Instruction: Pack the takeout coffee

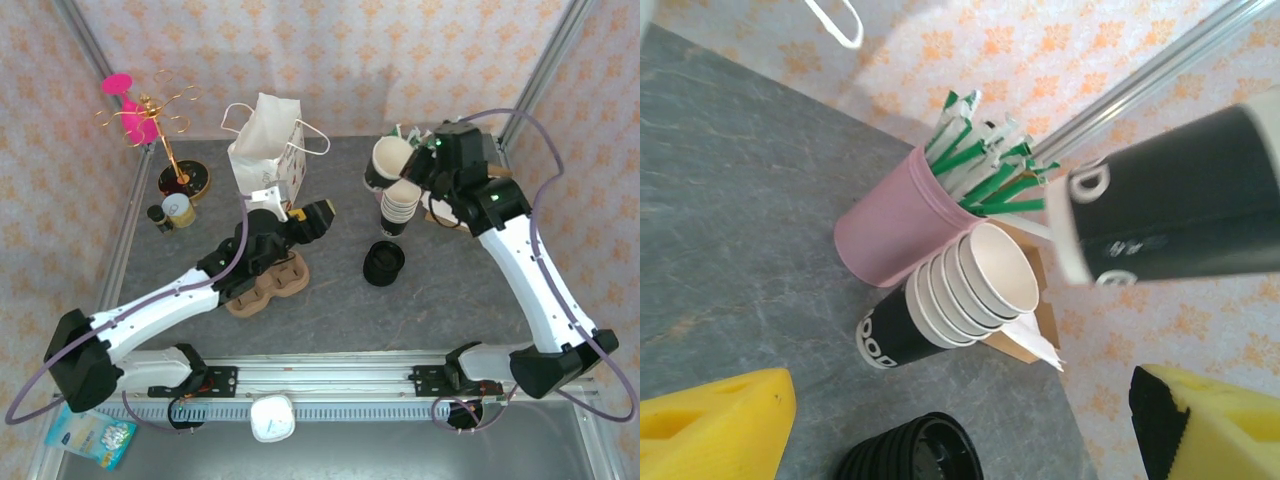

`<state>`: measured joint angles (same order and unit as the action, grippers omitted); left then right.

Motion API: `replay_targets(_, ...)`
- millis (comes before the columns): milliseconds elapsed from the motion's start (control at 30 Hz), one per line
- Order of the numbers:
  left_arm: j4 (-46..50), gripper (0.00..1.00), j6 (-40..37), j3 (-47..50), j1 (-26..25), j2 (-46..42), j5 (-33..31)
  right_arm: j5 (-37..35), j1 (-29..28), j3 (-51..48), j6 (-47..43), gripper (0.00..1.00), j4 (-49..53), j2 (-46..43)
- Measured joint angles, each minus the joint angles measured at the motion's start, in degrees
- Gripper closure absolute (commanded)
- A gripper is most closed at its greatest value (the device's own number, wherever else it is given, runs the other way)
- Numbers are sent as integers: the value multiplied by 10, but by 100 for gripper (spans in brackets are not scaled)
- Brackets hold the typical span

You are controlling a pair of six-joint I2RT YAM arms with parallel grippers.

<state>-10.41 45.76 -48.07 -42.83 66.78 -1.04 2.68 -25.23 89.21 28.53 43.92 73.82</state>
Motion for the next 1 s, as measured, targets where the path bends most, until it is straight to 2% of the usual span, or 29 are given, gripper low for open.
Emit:
replay_targets(233,77,12,-4,49,0,-72,-43,4,-76,-93,-1,100,-35,37)
replay_targets(600,111,12,-2,73,0,-84,-59,-22,-80,-203,-1,100,-147,102)
replay_targets(1000,110,12,-2,73,0,-64,-59,-53,-80,-210,17,100,-209,184)
